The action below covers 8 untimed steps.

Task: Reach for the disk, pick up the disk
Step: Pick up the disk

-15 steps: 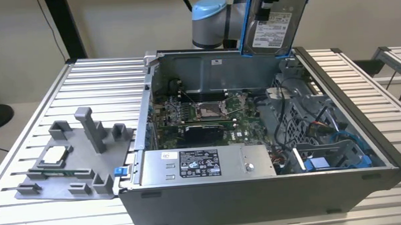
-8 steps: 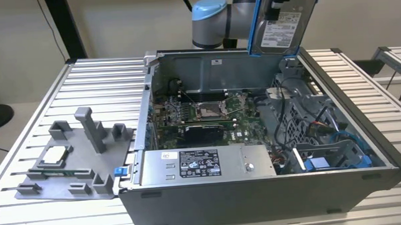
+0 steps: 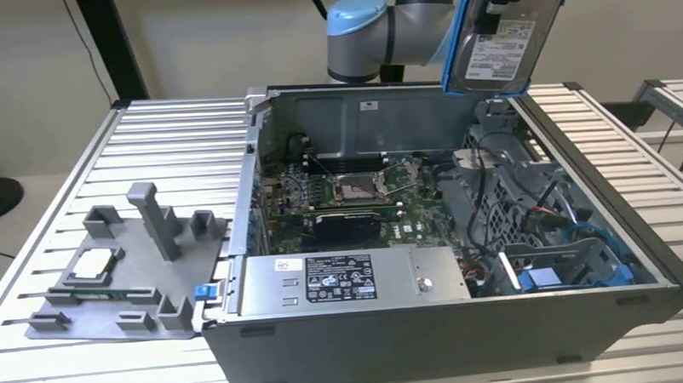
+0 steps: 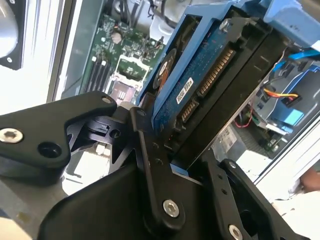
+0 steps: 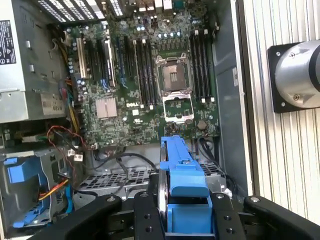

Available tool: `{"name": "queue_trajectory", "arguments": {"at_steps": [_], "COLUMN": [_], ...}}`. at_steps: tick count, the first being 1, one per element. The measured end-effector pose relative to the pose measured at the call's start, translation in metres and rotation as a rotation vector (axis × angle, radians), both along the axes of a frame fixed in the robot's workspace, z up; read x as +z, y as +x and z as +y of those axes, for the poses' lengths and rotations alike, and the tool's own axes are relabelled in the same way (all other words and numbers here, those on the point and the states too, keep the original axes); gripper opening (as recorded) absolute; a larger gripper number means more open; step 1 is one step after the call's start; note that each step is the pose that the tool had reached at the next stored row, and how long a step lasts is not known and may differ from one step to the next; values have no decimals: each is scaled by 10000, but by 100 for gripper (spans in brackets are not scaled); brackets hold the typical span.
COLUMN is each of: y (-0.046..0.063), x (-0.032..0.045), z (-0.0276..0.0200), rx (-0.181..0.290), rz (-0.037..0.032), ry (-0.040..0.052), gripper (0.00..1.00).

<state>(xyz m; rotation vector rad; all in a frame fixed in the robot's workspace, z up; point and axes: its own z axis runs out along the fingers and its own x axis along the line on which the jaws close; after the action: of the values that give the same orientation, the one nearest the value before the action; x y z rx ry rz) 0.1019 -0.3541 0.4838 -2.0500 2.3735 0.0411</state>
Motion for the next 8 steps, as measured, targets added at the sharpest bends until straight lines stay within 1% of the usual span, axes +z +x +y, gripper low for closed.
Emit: {"name": "queue_trajectory", "arguments": {"at_steps": [3,8], "y": [52,57], "x": [-1,0], "z": [0,0], "rx": [-1,0], "rz": [0,0], "ry": [2,0], "gripper": [0,0]}}
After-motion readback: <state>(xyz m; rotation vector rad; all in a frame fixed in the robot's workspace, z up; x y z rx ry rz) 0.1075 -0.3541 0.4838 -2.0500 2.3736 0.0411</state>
